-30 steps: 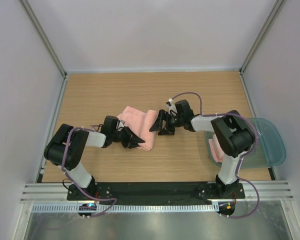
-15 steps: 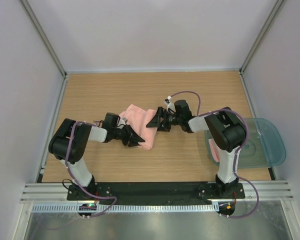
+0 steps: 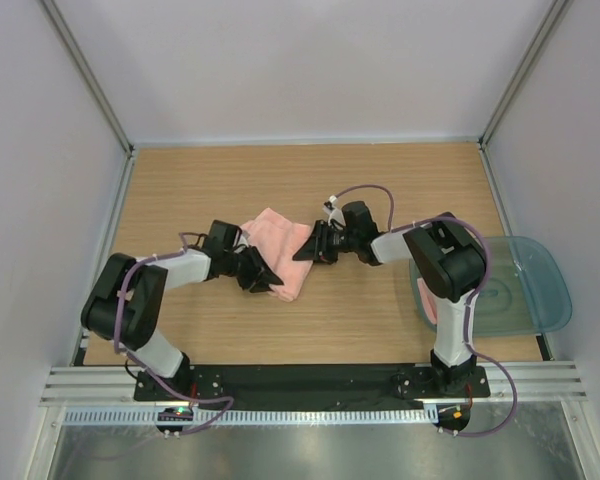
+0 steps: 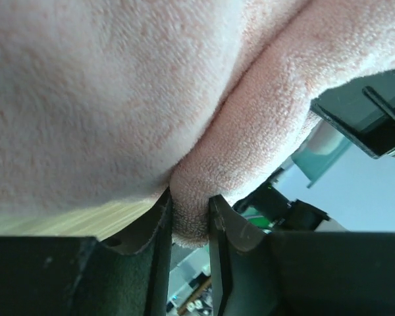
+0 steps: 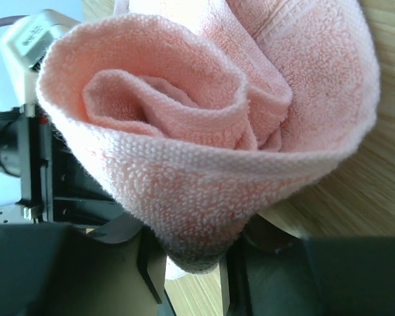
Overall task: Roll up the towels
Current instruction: Roll the towel
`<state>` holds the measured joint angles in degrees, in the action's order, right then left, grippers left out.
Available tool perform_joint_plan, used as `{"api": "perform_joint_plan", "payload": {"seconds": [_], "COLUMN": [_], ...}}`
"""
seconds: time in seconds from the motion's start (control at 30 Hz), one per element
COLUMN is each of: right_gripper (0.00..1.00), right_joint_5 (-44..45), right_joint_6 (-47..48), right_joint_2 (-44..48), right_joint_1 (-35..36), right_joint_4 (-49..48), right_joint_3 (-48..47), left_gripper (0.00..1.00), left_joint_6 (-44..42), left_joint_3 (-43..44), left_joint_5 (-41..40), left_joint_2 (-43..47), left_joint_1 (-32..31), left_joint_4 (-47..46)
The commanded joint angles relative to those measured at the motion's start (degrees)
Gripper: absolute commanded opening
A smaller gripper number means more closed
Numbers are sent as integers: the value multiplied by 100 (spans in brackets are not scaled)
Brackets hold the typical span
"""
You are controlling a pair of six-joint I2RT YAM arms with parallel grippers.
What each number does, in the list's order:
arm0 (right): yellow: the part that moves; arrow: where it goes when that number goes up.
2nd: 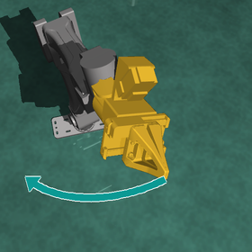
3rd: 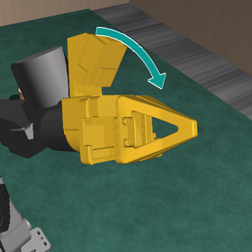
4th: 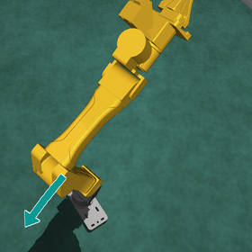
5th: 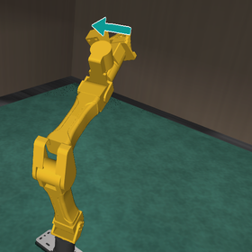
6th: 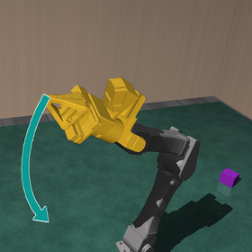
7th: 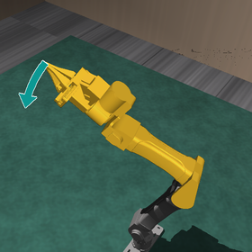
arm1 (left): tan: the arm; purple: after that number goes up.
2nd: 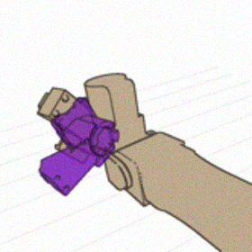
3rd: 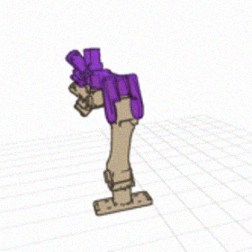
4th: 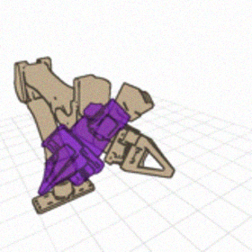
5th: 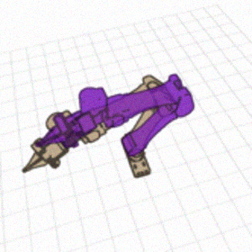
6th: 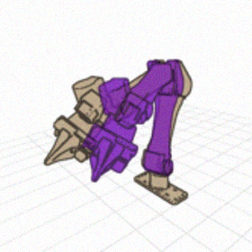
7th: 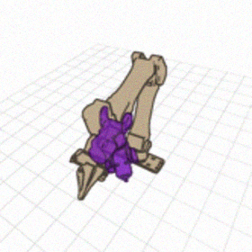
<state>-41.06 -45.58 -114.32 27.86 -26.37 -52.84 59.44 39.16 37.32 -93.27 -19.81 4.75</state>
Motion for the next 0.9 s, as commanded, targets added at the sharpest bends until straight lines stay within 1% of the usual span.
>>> {"api": "perform_joint_plan", "payload": {"seconds": [0.0, 0.03, 0.07, 0.13, 0.17, 0.2, 0.23, 0.27, 0.3, 0.37, 0.4, 0.43, 0.5, 0.53, 0.6, 0.63, 0.67, 0.77, 0.87], "right_gripper": [24, 24, 23, 23, 23, 23, 23, 23, 23, 23, 23, 23, 23, 23, 23, 23, 23, 23, 23], "right_joint_5": [317, 379, 414, 441, 449, 458, 450, 467, 467, 467, 476, 476, 476, 476, 467, 450, 432, 406, 388], "right_joint_6": [339, 366, 401, 401, 401, 418, 419, 427, 436, 462, 471, 489, 498, 515, 542, 594, 629, 717, 744], "right_joint_2": [103, 103, 103, 103, 94, 94, 86, 86, 94, 103, 103, 103, 103, 103, 103, 103, 103, 165, 235], "right_joint_1": [9, 18, 27, 27, 36, 36, 44, 53, 53, 88, 97, 106, 141, 141, 167, 185, 194, 229, 220], "right_joint_4": [895, 1053, 1377, 1581, 1809, 1898, 1968, 2091, 2127, 2276, 2329, 2373, 2513, 2557, 2767, 2838, 2970, 3102, 3173], "right_joint_3": [-226, -279, -375, -437, -507, -543, -569, -596, -613, -648, -666, -684, -728, -745, -815, -859, -886, -956, -956], "left_gripper": [26, 28, 29, 31, 32, 33, 34, 35, 36, 37, 37, 38, 39, 40, 41, 44, 46, 52, 57], "left_joint_6": [-705, -758, -906, -1039, -1109, -1206, -1233, -1250, -1303, -1356, -1434, -1470, -1549, -1680, -1786, -1856, -1970, -2260, -2375], "left_joint_3": [136, 214, 276, 434, 626, 715, 803, 952, 1014, 1155, 1295, 1357, 1576, 1630, 1753, 1849, 1893, 2034, 2218], "left_joint_5": [-1419, -1786, -1981, -2507, -3085, -3438, -3686, -4271, -4512, -4960, -5354, -5593, -6137, -6297, -6622, -6937, -7079, -7335, -7572], "left_joint_2": [405, 528, 799, 1047, 1187, 1406, 1504, 1592, 1750, 1848, 1900, 1909, 1875, 1805, 1699, 1551, 1471, 1076, 768], "left_joint_1": [-136, -224, -425, -724, -882, -1223, -1366, -1533, -1813, -2122, -2271, -2603, -2956, -3280, -3686, -3870, -4238, -4696, -4883], "left_joint_4": [1422, 1606, 1712, 2097, 2222, 2345, 2503, 2678, 2749, 2907, 2952, 2987, 3102, 3110, 3093, 3049, 3023, 2777, 2645]}}
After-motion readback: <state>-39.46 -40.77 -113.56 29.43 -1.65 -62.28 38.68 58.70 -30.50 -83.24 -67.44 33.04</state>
